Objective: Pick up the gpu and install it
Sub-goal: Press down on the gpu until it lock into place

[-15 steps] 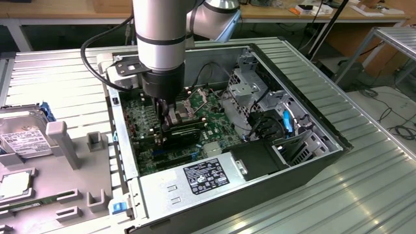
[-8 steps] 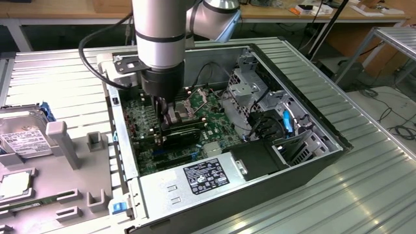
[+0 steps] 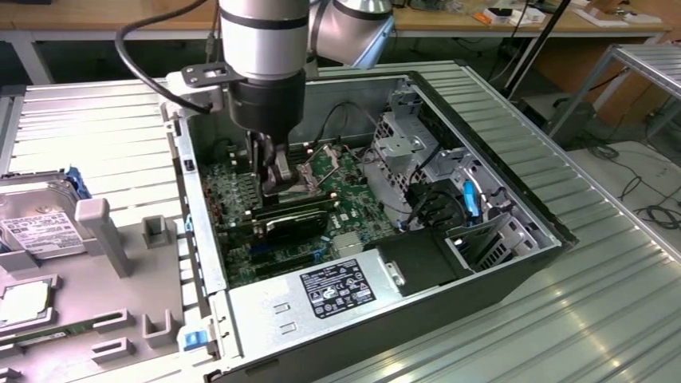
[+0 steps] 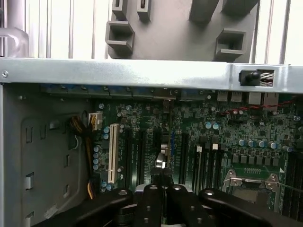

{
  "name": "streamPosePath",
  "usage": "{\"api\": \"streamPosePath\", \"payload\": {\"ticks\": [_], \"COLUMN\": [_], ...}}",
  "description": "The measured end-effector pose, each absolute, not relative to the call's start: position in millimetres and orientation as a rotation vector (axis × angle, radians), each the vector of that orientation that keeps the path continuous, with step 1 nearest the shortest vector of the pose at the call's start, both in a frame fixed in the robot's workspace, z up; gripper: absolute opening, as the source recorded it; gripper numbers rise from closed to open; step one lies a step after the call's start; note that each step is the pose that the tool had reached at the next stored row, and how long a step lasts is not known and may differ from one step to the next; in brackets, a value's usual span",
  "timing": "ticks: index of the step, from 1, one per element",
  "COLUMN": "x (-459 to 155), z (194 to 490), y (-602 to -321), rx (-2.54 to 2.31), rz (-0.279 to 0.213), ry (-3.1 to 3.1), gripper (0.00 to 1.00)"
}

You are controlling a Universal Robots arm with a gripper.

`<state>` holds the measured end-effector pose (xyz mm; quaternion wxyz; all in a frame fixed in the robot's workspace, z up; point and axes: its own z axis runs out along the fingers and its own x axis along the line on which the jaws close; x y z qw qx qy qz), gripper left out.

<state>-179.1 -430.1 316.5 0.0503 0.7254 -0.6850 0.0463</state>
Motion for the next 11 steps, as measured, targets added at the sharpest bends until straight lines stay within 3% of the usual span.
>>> {"api": "streamPosePath", "payload": {"ticks": [11], "x": [-179.1], "z": [330.3], "y": [-430.1], "rx": [2.205], "rz": [0.13], "ry": [-2.081], "gripper": [0.11]}}
